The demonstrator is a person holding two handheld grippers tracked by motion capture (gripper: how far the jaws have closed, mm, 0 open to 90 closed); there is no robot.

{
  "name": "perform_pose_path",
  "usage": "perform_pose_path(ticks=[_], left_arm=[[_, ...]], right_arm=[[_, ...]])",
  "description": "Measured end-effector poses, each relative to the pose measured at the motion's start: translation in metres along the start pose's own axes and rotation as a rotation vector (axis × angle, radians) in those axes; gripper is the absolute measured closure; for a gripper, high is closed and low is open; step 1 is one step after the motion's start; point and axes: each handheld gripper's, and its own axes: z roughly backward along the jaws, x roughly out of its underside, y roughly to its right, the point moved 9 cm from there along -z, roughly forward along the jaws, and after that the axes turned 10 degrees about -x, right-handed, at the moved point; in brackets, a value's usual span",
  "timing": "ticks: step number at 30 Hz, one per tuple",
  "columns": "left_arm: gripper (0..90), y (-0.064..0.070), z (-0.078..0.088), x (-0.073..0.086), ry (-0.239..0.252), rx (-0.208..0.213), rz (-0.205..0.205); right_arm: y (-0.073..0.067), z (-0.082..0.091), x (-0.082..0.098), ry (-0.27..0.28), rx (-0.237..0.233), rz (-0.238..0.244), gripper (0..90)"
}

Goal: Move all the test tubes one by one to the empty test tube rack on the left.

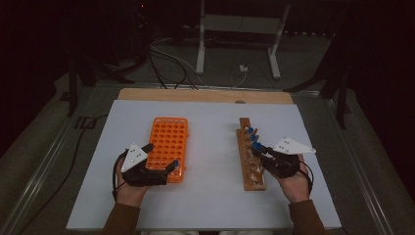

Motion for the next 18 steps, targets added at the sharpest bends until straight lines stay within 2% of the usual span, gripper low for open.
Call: perform_pose_path(ticks=[8, 12, 18], left_arm=[[1.7, -0.002, -0.001, -0.010, 0.028, -0.030, -0.015], [1.7, 0.000, -0.003, -0.015, 0.029, -0.026, -0.023], [1.7, 0.001, -0.004, -0.020, 0.031, -0.026, -0.008]], right_arm=[[-0.001, 0.008, -0.013, -0.006, -0.003, 0.021, 76.4], [-0.002, 0.013, -0.022, 0.009, -0.002, 0.032, 76.4], [-0.002, 0.013, -0.029, 0.029, -0.009, 0.026, 76.4]])
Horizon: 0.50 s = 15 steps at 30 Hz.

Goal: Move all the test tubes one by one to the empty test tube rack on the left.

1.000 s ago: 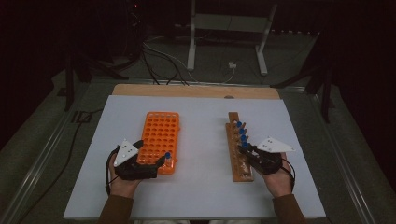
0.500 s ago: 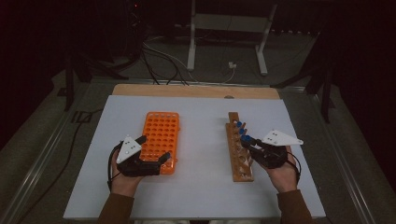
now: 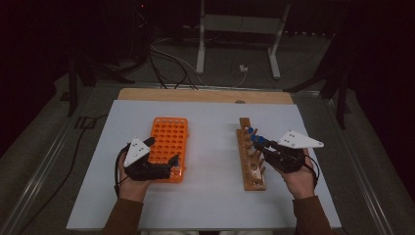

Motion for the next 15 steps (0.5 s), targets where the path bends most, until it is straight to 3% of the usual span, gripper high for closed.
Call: perform_pose_path(ticks=[11, 15], left_arm=[[1.7, 0.006, -0.008, -0.006, -0.012, 0.007, 0.009], [1.6, 0.005, -0.011, -0.007, -0.022, -0.024, 0.013]], right_arm=[[-0.009, -0.018, -0.009, 0.022, -0.048, -0.019, 76.4], [-0.013, -0.023, -0.012, 0.023, -0.060, -0.019, 76.3]])
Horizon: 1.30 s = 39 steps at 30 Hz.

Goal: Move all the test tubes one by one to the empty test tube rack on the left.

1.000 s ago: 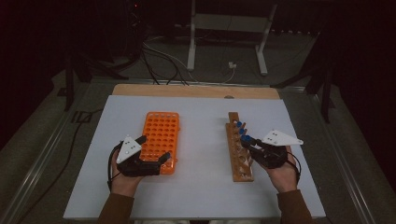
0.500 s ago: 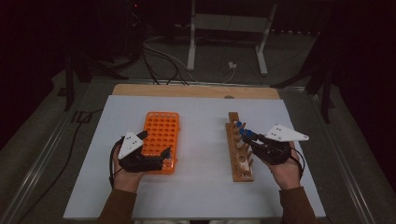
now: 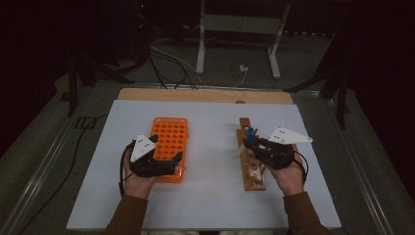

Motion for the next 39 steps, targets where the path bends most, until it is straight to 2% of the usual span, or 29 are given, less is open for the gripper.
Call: perform_pose_path(ticks=[5, 14, 20, 23, 25, 33, 39], left_arm=[[1.6, 0.004, -0.003, -0.003, -0.005, 0.012, 0.001], [1.6, 0.020, -0.006, -0.012, 0.003, 0.053, -0.015], [1.6, 0.033, -0.010, -0.018, 0.009, 0.088, -0.023], [1.7, 0.039, -0.013, -0.019, 0.007, 0.090, -0.038], [1.7, 0.043, -0.014, -0.020, 0.007, 0.085, -0.057], [1.8, 0.061, -0.021, -0.023, 0.005, 0.124, -0.047], [1.8, 0.075, -0.024, -0.024, 0.003, 0.152, -0.074]], right_arm=[[-0.006, -0.010, -0.005, 0.006, -0.020, 0.000, 76.3], [-0.018, -0.024, -0.014, 0.007, -0.052, 0.010, 76.4], [-0.023, -0.030, -0.019, 0.010, -0.068, 0.012, 76.3], [-0.026, -0.032, -0.020, 0.009, -0.075, 0.010, 76.3], [-0.029, -0.034, -0.021, 0.020, -0.102, -0.009, 76.3], [-0.036, -0.040, -0.022, 0.019, -0.127, -0.016, 76.3], [-0.042, -0.044, -0.024, 0.017, -0.148, -0.014, 76.4]])
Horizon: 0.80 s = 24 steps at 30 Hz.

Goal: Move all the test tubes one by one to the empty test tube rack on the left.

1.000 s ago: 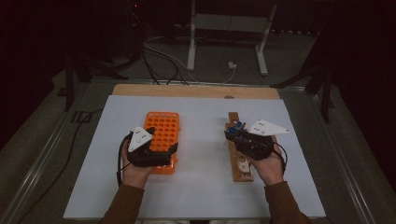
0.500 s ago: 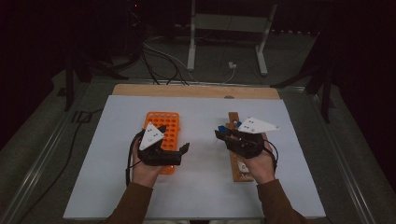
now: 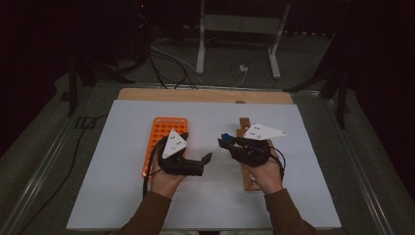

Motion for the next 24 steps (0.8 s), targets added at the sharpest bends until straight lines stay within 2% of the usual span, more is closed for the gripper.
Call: perform_pose_path(ticks=[5, 6, 7, 10, 11, 12, 13, 14, 17, 18, 19, 20, 21, 23, 24], left_arm=[[5.2, 0.011, -0.006, 0.000, -0.012, 0.026, -0.014], [13.7, 0.014, -0.007, 0.000, -0.013, 0.044, -0.020], [13.7, 0.016, -0.007, -0.001, -0.011, 0.054, -0.024], [24.0, 0.020, -0.009, -0.001, -0.005, 0.049, -0.043], [24.0, 0.021, -0.009, -0.001, -0.004, 0.052, -0.045], [29.5, 0.022, -0.009, -0.002, 0.003, 0.049, -0.050], [29.5, 0.022, -0.009, -0.002, 0.005, 0.046, -0.052], [36.3, 0.023, -0.009, -0.003, 0.009, 0.047, -0.058], [47.0, 0.025, -0.008, -0.002, 0.009, 0.063, -0.072], [50.3, 0.025, -0.008, -0.002, 0.006, 0.065, -0.085], [50.3, 0.026, -0.009, -0.001, 0.005, 0.068, -0.094], [55.9, 0.027, -0.009, 0.000, 0.005, 0.070, -0.103], [55.9, 0.028, -0.009, 0.000, 0.005, 0.075, -0.106], [62.7, 0.029, -0.009, 0.000, 0.005, 0.078, -0.106], [62.7, 0.029, -0.010, 0.000, 0.005, 0.083, -0.103]], right_arm=[[-0.005, -0.003, -0.003, 0.001, -0.016, 0.002, 76.3], [-0.007, -0.005, -0.004, 0.000, -0.019, 0.007, 76.3], [-0.007, -0.005, -0.004, 0.000, -0.019, 0.007, 76.3], [-0.010, -0.007, -0.005, -0.006, -0.029, 0.011, 76.3], [-0.010, -0.007, -0.005, -0.006, -0.029, 0.011, 76.3], [-0.011, -0.008, -0.004, -0.007, -0.034, 0.011, 76.3], [-0.011, -0.008, -0.004, -0.007, -0.034, 0.011, 76.3], [-0.011, -0.010, -0.003, -0.011, -0.037, 0.012, 76.3], [-0.012, -0.011, -0.003, -0.010, -0.041, 0.008, 76.3], [-0.013, -0.011, -0.004, -0.001, -0.057, -0.001, 76.3], [-0.013, -0.011, -0.004, -0.001, -0.057, -0.001, 76.3], [-0.014, -0.012, -0.004, -0.002, -0.060, -0.001, 76.3], [-0.014, -0.012, -0.004, -0.002, -0.060, -0.001, 76.3], [-0.017, -0.014, -0.004, -0.007, -0.066, 0.004, 76.3], [-0.017, -0.014, -0.004, -0.007, -0.066, 0.004, 76.3]])
